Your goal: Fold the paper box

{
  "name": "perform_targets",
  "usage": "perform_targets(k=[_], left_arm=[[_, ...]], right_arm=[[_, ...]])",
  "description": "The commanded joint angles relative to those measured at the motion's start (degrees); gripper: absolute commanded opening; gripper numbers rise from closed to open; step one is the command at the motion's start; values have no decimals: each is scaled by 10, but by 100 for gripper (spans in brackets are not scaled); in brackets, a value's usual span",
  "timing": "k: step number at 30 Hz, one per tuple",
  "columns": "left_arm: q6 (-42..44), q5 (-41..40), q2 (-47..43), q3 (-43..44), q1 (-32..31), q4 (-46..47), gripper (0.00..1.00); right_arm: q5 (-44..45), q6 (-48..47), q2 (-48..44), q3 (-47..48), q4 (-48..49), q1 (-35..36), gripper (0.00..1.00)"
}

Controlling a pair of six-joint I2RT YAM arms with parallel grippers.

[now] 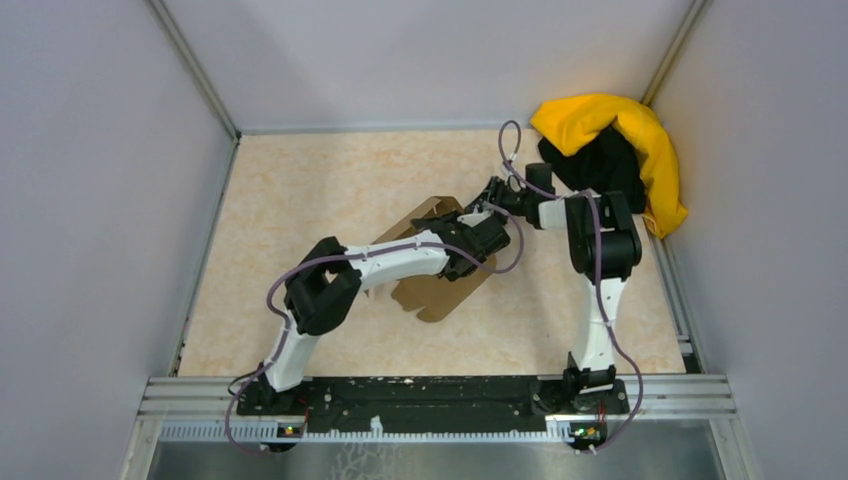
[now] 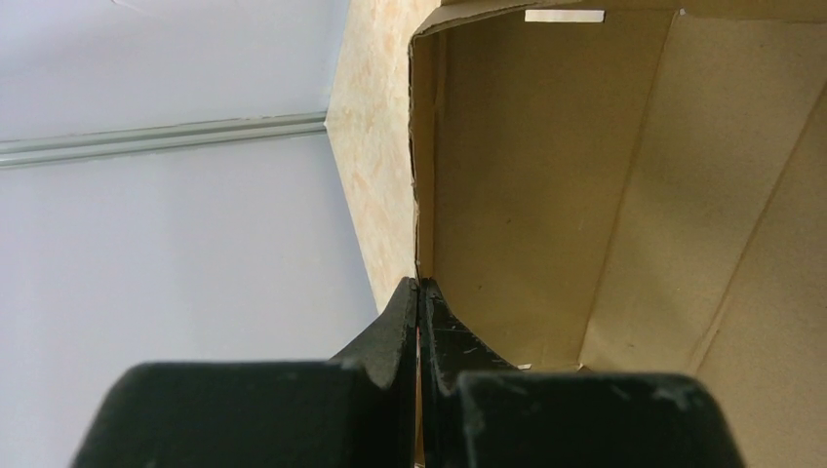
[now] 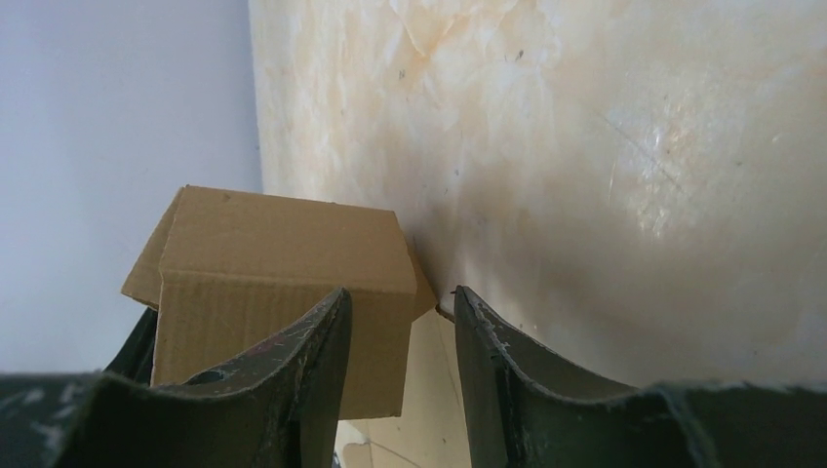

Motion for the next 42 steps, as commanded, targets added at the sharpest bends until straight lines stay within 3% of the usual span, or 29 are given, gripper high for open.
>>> perform_targets(k=[1,14,35,42], left_arm=[[-33,-35,17,10,-17,-31,2],[-173,-58,54,19,-51,-158,3],[-400,-94,110,124,-85,-419,6],[-406,-85,120,124,-101,-420,8]], right_arm=[[-7,-10,-48,-20,49,2,43],[-11,-23,-93,-74,59,-4,43],[-33,-2,-126,-162,131,-3,35],[-35,-16,-135,-179,125,-3,34]])
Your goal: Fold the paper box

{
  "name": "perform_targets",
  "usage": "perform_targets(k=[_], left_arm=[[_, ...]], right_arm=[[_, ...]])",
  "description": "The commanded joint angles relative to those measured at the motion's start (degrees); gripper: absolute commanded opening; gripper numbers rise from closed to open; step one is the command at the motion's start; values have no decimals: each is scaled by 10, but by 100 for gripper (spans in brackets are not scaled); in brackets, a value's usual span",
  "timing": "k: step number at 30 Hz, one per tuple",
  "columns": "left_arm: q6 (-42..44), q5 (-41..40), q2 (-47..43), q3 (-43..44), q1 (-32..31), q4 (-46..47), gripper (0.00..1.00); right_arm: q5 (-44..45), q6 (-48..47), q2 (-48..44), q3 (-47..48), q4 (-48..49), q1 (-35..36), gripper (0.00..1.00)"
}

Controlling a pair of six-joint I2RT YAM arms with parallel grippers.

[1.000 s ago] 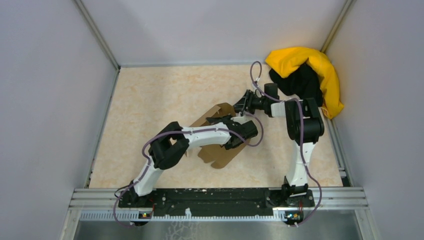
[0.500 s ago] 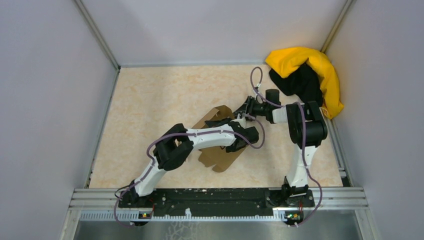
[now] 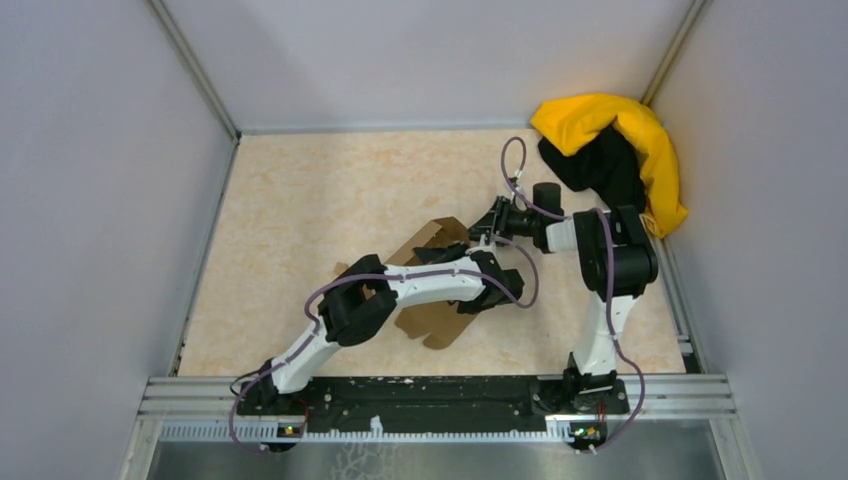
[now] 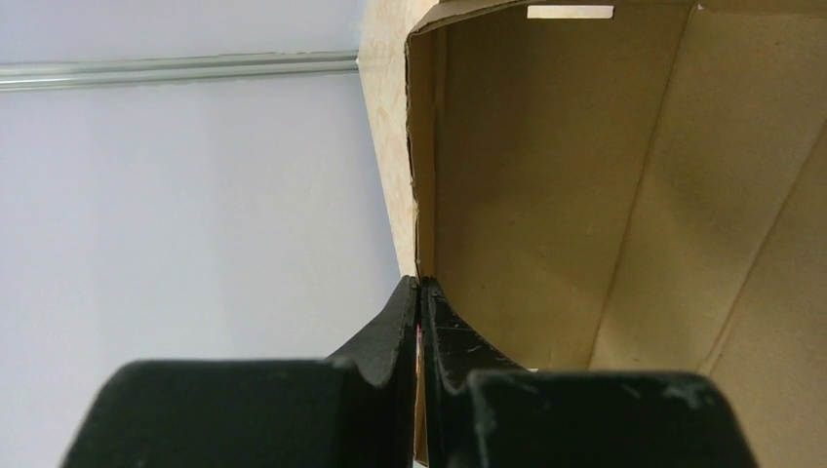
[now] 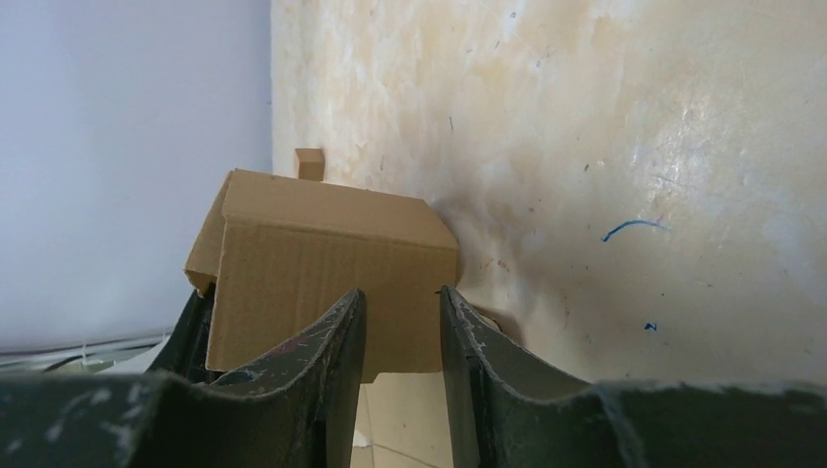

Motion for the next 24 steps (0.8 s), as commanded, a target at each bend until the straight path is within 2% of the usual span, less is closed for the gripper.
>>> perform_targets(k=[1,16,24], left_arm=[[-25,-9,15,14,-13,-27,8],[-31,-5,15,13,-25,-27,12],[-32,-2,12,7,-33,-27,13]], right_arm=[[-14,-18,-36,-11,26,-2,34],[-25,-28,-55,-63,48,12,31],[-1,-56,-52,-63,16,29,31]])
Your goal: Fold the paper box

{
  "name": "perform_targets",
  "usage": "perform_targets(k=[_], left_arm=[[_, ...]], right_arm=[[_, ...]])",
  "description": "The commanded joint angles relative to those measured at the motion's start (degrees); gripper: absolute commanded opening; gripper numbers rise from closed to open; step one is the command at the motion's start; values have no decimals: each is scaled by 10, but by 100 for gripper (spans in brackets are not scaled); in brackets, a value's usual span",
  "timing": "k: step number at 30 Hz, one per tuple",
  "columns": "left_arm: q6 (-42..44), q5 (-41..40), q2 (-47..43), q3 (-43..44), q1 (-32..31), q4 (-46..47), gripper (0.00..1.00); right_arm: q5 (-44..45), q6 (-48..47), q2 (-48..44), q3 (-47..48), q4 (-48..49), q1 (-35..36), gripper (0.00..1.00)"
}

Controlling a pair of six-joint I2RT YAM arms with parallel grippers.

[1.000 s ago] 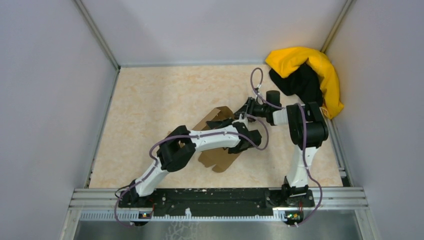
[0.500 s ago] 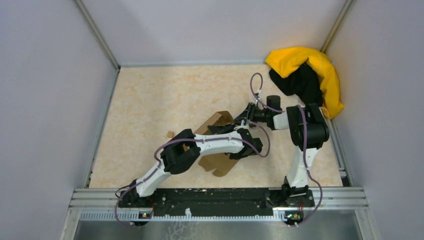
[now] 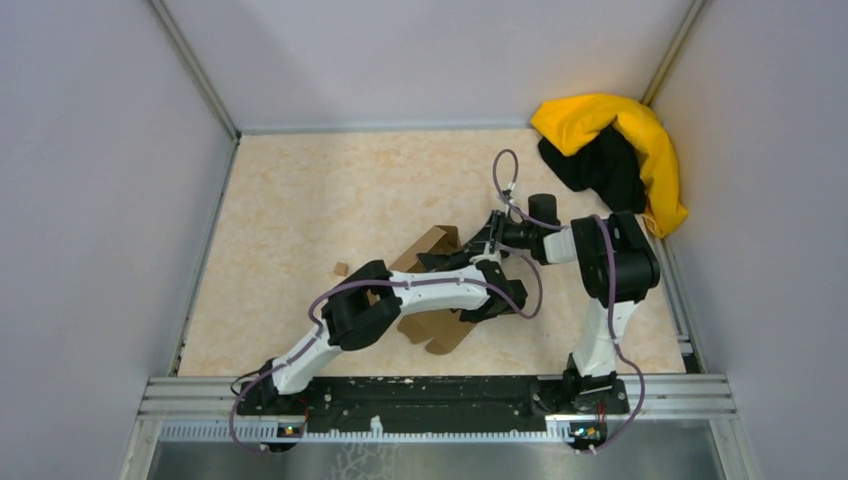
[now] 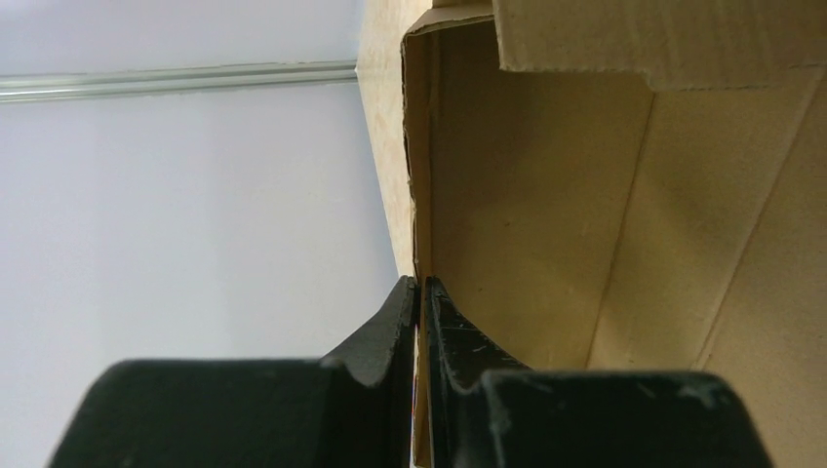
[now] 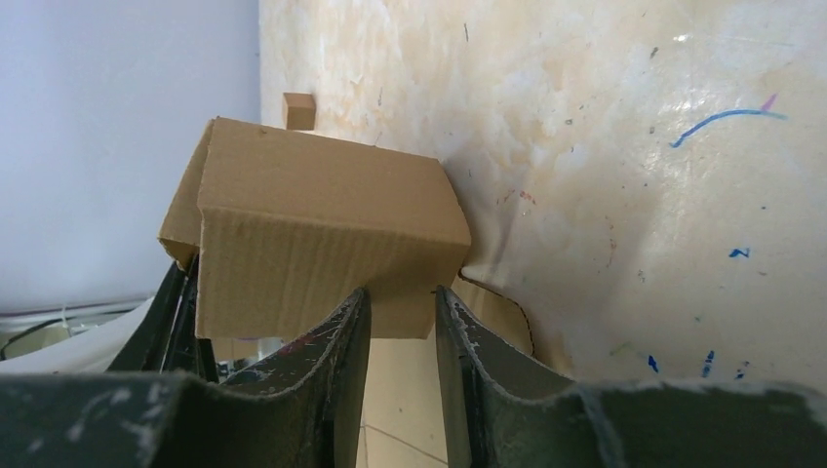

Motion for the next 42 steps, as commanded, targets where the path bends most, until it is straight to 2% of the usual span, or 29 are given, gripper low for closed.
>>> perform_targets(k=[1,14,25,42], left_arm=[[-9,-3,0,5,-10,-9,13],[-19,-20,5,-6,-24,-9,14],[-22,-25,9,-13,-30,-9,14],[-13,-60,26,-16,-44,-9,14]], right_arm=[[12,-36,-24,-2,0,11,31],[48,-79,-23,-5,-18,34,31],[52,-51,-30,-19,61,49,32],[40,-37,-36,-26,99,58,32]])
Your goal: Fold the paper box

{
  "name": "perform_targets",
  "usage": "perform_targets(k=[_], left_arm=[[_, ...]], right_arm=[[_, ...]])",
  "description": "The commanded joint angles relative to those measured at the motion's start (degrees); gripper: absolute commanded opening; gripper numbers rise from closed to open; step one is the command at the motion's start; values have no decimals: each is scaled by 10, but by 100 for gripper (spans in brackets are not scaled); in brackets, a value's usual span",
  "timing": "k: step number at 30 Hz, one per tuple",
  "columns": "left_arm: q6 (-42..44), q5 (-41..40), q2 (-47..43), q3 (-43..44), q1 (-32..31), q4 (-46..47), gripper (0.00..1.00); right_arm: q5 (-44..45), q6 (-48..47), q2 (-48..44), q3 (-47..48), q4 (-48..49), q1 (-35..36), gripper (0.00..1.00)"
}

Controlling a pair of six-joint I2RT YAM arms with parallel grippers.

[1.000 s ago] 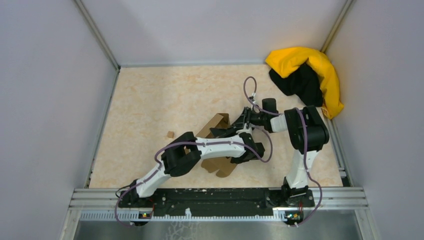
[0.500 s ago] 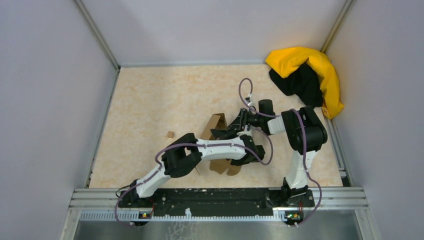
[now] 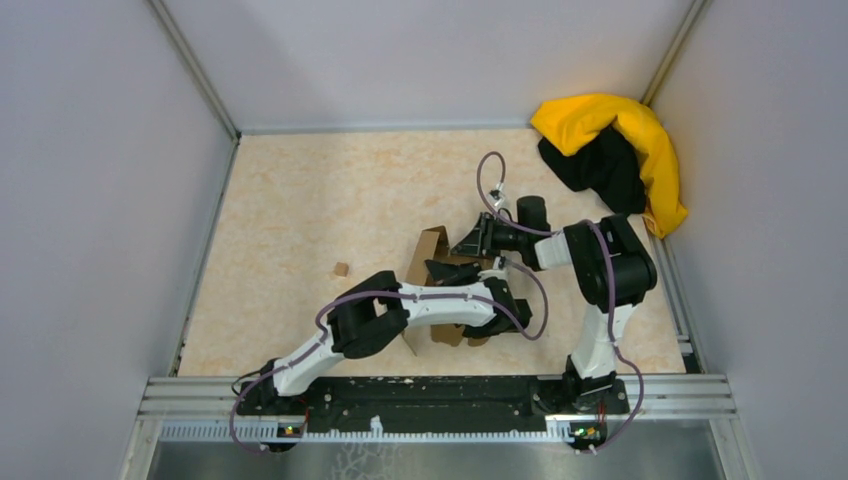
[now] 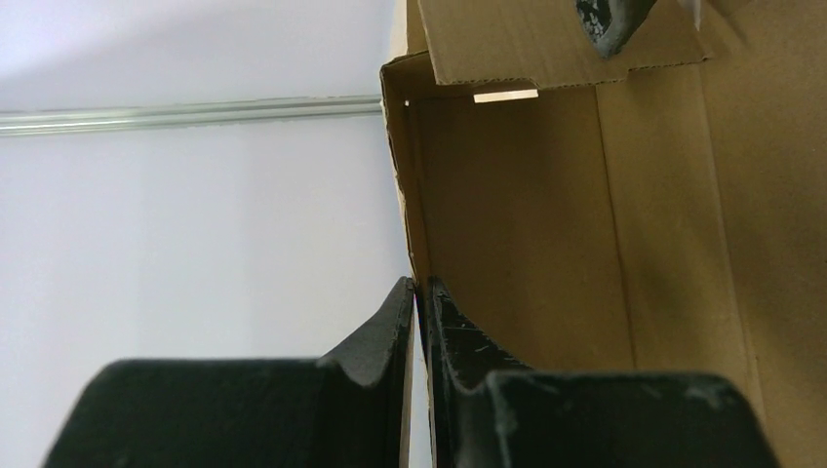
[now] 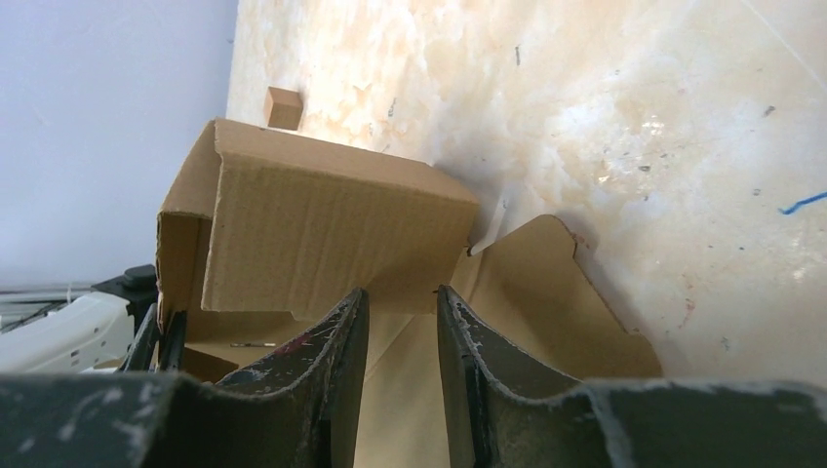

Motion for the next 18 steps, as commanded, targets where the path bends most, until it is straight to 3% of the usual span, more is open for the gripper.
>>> perform_targets(k=[1,6,18], left_arm=[[-2,-25,12,-7,-4,-7,14],[-3,-27,4,-12,-10,-8,14],[-20,-20,1,-15,-26,-7,15]], right_arm=[[-18,10,-19,-14,67,10,32],[-34,42,-10,-37,131,14,31],[-31,62,15,-43,170,49,30]])
